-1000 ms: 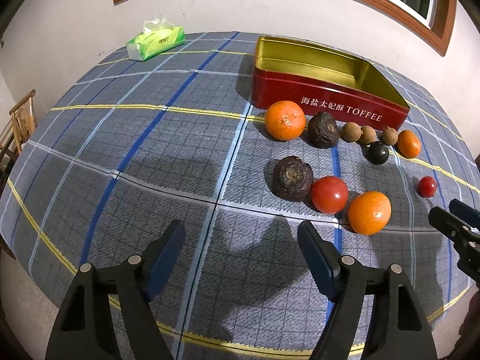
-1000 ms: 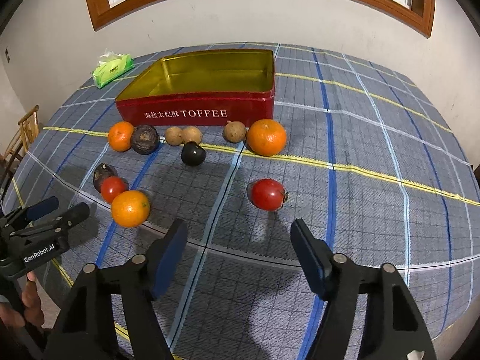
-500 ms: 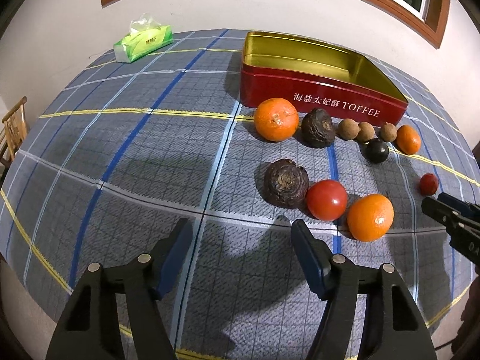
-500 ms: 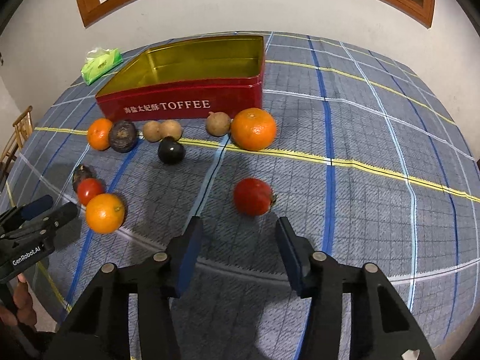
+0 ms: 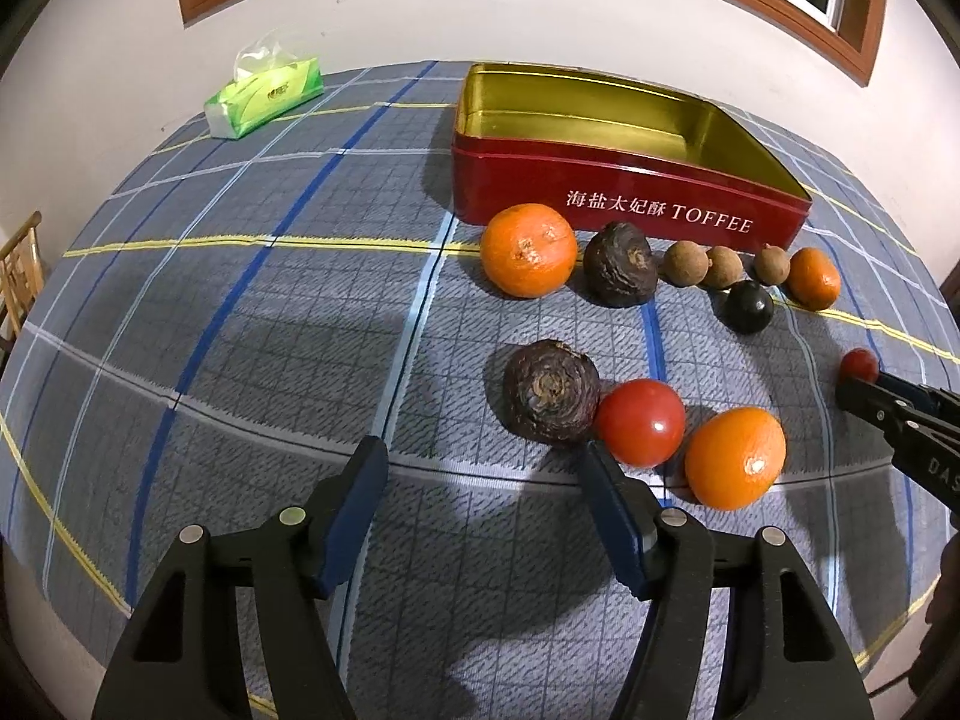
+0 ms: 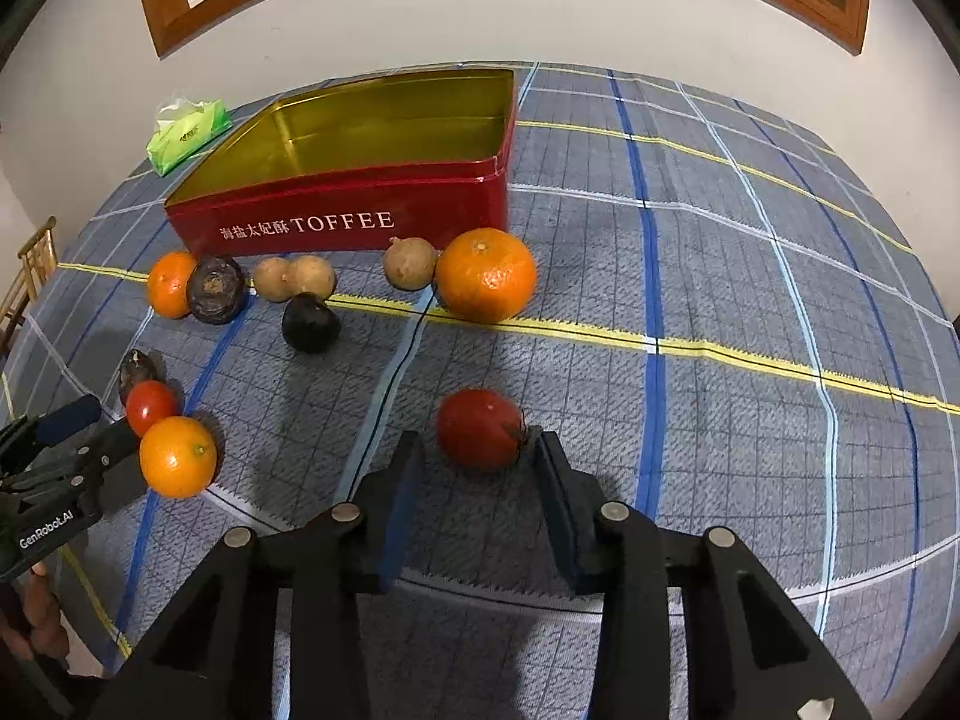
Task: Organize fruits
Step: 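Grasp the dark brown wrinkled fruit with the left tool while the right tool grasps a red tomato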
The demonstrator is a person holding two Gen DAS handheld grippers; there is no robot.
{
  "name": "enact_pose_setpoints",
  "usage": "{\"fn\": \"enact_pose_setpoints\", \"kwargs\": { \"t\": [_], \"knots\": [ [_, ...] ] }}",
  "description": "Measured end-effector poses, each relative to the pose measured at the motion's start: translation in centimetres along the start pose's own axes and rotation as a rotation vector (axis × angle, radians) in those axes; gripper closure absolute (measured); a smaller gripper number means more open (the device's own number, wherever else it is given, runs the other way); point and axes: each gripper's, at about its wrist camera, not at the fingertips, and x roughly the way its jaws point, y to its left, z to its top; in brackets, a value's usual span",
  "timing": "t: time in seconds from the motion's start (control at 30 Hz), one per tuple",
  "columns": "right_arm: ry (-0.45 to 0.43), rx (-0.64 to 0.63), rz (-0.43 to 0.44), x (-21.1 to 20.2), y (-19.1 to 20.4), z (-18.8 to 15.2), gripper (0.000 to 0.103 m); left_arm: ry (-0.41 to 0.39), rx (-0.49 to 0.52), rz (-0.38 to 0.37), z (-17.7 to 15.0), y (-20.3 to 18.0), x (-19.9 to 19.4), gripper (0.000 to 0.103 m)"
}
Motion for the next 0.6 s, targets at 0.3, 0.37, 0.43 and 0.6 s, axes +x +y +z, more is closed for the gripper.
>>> {"fn": "enact_pose_setpoints", "kwargs": {
  "t": [0.3,0.37,0.43,0.6],
  "knots": [
    [-0.009,0.018,0.012,0.1,-0.2,0.1,0.074,-0.015,0.012,-0.005,0.7,-0.4,0.3,0.036],
    [-0.011,0.019,0.011,0.1,-0.2,0.2,0.074,-0.017,0.012,-0.006,0.9,-0.5,0.4,0.037],
    [-0.012,0.019,0.012,0.1,-0.3,0.1,0.074,-0.02,0.013,-0.007,1.2,-0.7,0.4,0.036],
    [-0.01,0.022,0.015,0.1,-0.3,0.1,0.074,-0.027,0.029,-0.006,1.8,-1.1,0.7,0.037]
  ]
}}
